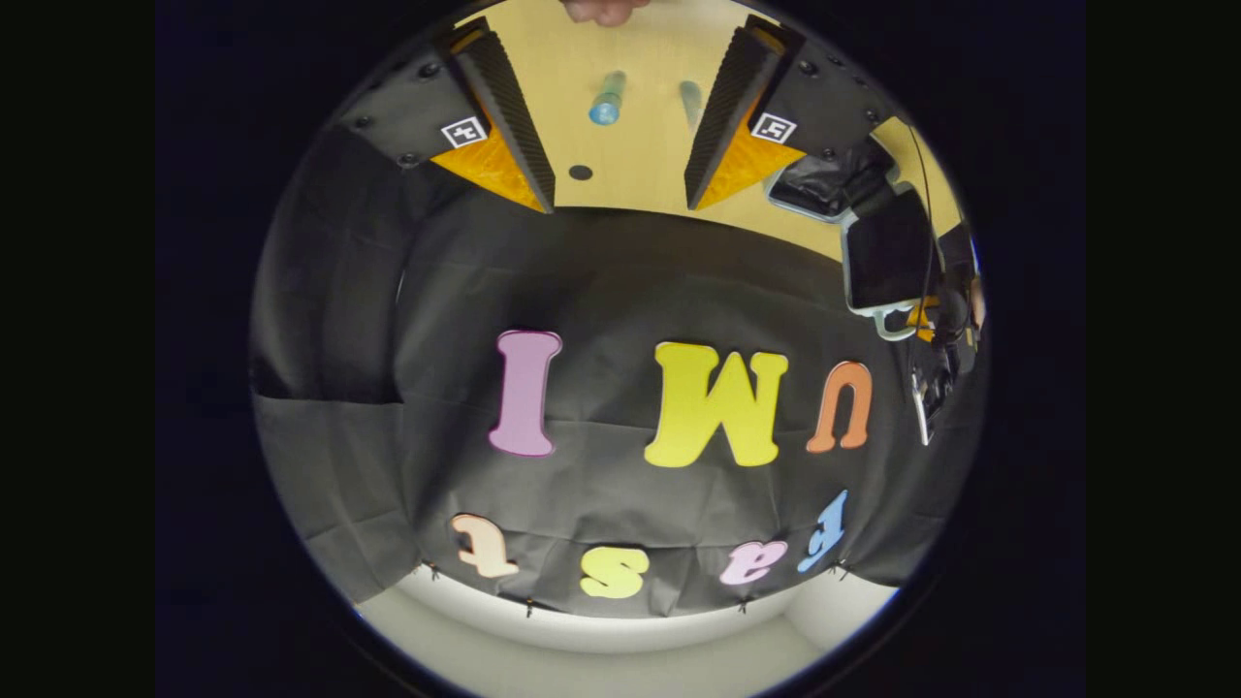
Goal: First open the suitcase, pack the skin care products into it, and then close the suitcase.
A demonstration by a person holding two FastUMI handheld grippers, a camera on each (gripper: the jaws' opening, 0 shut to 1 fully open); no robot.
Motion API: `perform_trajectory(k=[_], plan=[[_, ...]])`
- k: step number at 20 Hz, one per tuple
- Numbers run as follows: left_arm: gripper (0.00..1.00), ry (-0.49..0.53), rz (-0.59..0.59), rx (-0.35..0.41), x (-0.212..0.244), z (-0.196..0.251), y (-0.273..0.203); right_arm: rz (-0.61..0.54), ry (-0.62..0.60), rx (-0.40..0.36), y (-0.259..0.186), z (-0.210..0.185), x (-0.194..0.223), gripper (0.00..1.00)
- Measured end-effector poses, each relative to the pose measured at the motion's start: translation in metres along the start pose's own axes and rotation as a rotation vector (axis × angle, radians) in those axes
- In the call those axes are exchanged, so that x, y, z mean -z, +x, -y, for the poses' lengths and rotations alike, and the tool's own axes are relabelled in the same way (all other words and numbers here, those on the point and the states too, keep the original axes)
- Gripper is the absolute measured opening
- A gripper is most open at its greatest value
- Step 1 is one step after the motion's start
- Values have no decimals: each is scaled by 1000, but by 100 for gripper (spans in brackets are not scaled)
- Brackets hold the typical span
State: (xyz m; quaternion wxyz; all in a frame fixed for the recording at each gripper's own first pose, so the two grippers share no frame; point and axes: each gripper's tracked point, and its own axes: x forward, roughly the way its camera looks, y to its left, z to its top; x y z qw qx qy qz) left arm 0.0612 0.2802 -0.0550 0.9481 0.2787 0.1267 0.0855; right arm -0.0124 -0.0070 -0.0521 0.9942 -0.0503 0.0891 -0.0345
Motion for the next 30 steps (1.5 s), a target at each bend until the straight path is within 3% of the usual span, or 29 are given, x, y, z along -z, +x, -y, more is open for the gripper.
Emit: perform_trajectory(k=[3,10,15,20,22,25,26,27,29,30], plan=[[4,-101,-48,-25,45,-35,13,-2,-23,-29,3,-18,-5,80],[6,-429,-121,10,144,-81,58,-37,-73,-44,9,-39,-4,80],[11,-610,-258,49,231,-68,76,-66,-102,-66,12,-61,2,80],[12,-779,-358,115,284,-40,82,-89,-126,-92,15,-84,7,80],[16,-802,-406,139,303,-29,83,-91,-148,-106,16,-92,6,80],[23,-826,-387,138,304,-32,85,-93,-148,-117,19,-97,6,80],[16,-822,-390,131,305,-34,84,-93,-147,-122,19,-99,5,80],[39,-820,-384,126,303,-37,83,-92,-146,-127,20,-100,5,80],[44,-827,-343,122,289,-44,80,-87,-137,-133,20,-101,5,80],[53,-830,-314,111,280,-47,78,-90,-131,-135,20,-101,6,80]])
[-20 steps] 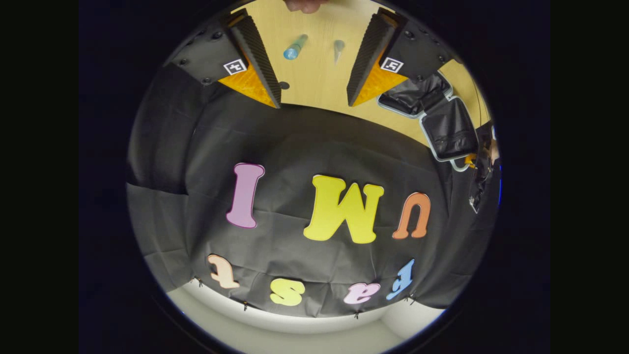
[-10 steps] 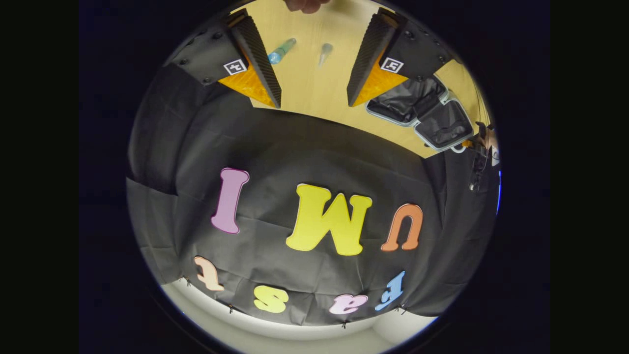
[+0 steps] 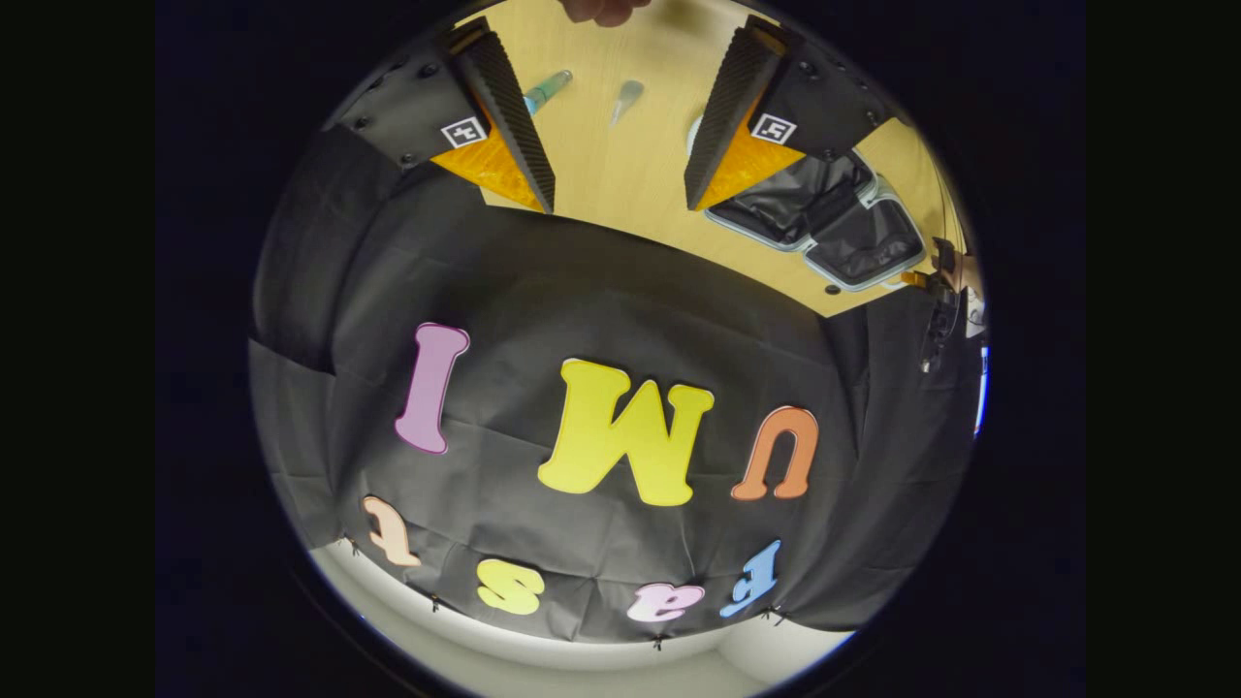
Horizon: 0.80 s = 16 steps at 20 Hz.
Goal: First open the suitcase, pack the skin care products into it, and then close the suitcase.
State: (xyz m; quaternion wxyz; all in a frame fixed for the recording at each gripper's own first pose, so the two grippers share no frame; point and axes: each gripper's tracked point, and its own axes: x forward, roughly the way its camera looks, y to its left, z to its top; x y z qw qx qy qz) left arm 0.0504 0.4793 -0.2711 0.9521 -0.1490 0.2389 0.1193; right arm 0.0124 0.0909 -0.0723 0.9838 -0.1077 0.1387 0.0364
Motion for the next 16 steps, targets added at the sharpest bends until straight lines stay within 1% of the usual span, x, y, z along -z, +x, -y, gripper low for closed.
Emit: perform_trajectory(k=[1,3,4,6,7,9,10,11,12,13,14,16], plan=[[78,1,27,3,-8,4,-3,0,10,-2,-1,2,1,80],[83,17,84,-4,-27,20,-20,4,27,-2,-3,7,5,80],[86,28,116,17,-40,40,-33,9,38,2,-4,14,5,80],[87,92,182,34,-62,69,-63,17,58,9,-6,25,7,79],[100,126,220,34,-75,85,-81,19,68,11,-8,31,8,80],[98,166,290,38,-97,124,-103,23,88,12,-12,44,13,80],[98,181,337,45,-109,151,-117,29,97,15,-14,52,14,80],[98,200,372,39,-114,171,-133,36,107,18,-15,60,15,79],[98,239,402,35,-119,192,-147,41,115,21,-16,69,18,80],[87,277,429,29,-123,211,-158,46,122,24,-18,78,20,80],[98,304,453,41,-121,233,-172,53,129,29,-19,87,22,80],[97,327,471,68,-110,276,-195,55,147,38,-21,106,30,80]])
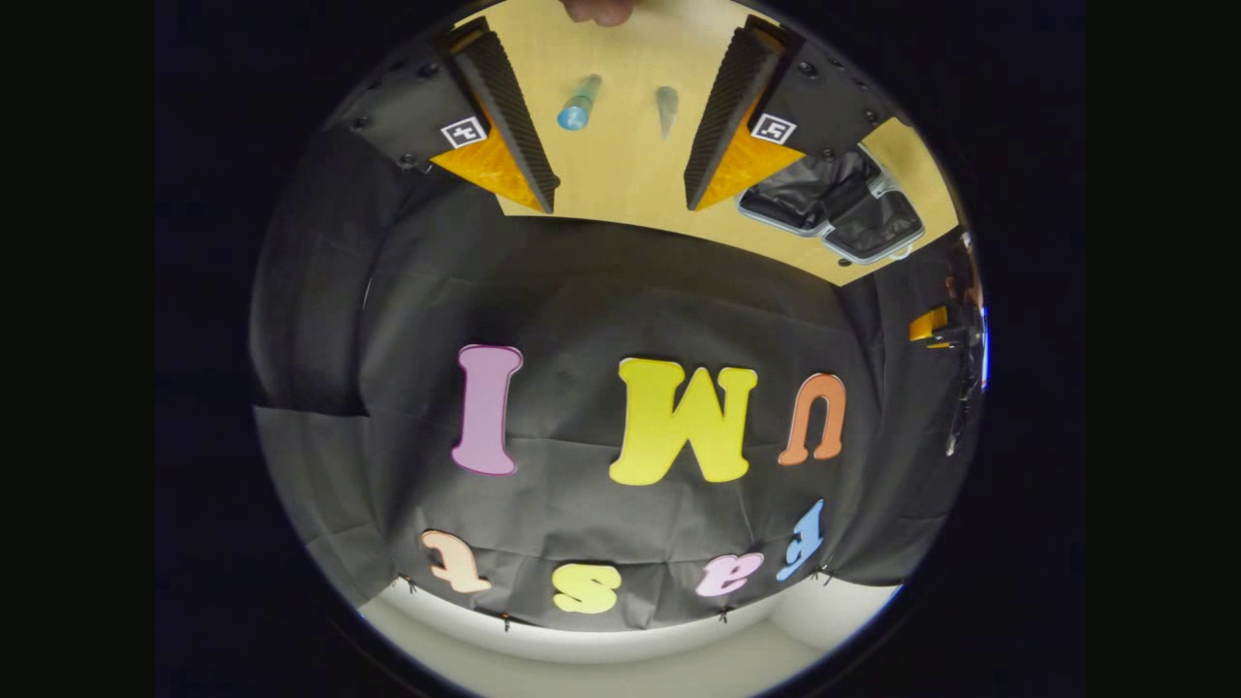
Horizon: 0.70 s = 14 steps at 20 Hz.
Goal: First open the suitcase, pack the skin care products into it, and then close the suitcase.
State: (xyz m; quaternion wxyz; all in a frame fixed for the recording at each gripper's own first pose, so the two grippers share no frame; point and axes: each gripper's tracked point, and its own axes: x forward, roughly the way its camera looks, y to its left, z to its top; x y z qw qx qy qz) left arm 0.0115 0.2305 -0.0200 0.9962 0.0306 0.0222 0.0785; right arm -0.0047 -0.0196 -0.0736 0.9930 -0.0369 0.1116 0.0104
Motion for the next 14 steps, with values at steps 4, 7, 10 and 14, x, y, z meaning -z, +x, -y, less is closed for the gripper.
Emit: perform_trajectory(k=[4,7,10,14], plan=[[89,4,24,68,-12,103,-25,0,35,30,-4,37,11,79],[92,-7,8,126,-4,158,-38,-8,31,40,-6,56,22,80],[94,-4,-7,151,4,196,-45,-16,50,45,-13,75,34,80],[99,59,-42,235,23,250,-56,-47,54,49,-15,89,54,80]])
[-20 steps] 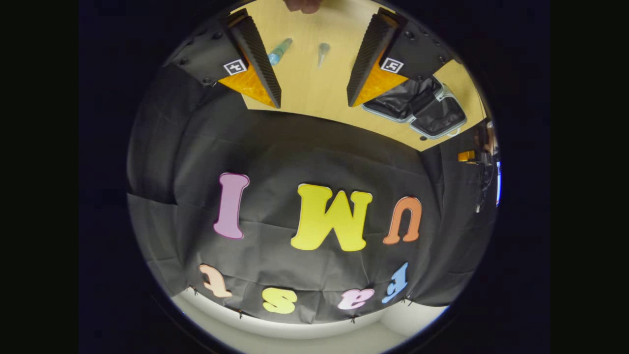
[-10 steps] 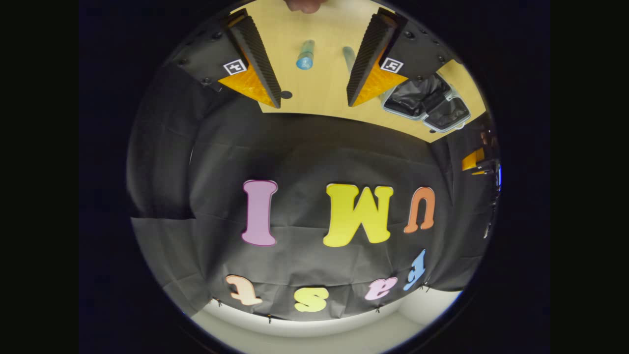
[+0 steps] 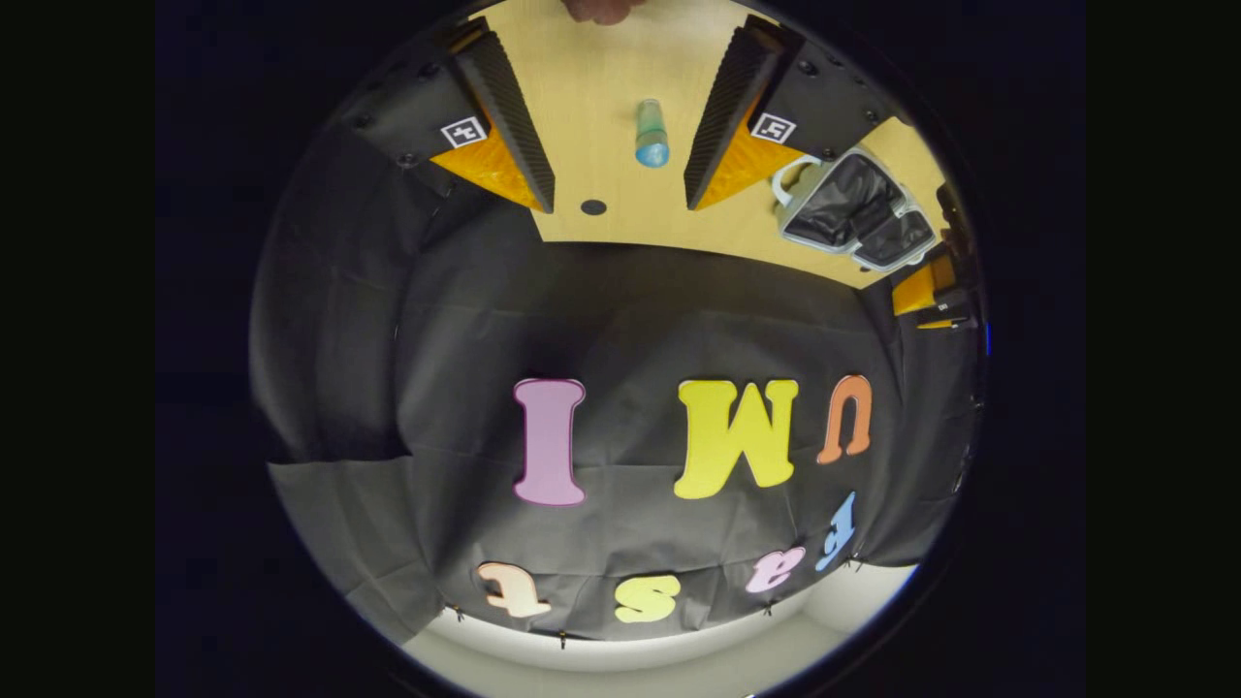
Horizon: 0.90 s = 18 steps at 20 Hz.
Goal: First open the suitcase, pack the skin care products into it, and then close the suitcase.
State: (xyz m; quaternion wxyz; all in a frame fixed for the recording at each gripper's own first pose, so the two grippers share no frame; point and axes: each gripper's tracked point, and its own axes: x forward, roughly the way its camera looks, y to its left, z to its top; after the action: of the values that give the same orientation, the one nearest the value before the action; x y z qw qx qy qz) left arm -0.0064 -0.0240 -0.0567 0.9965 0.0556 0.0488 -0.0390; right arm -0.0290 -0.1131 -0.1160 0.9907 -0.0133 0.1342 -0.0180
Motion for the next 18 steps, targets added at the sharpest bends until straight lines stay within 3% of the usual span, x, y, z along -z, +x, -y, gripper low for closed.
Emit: perform_trajectory(k=[5,8,12,18], plan=[[99,7,-149,164,70,87,10,-42,-17,10,-4,24,16,80],[99,14,-217,220,109,123,20,-79,-30,27,-10,40,27,80],[99,-23,-319,245,155,154,38,-111,-37,51,-20,57,33,80],[99,-73,-428,218,211,170,80,-141,-40,111,-34,87,36,80]])
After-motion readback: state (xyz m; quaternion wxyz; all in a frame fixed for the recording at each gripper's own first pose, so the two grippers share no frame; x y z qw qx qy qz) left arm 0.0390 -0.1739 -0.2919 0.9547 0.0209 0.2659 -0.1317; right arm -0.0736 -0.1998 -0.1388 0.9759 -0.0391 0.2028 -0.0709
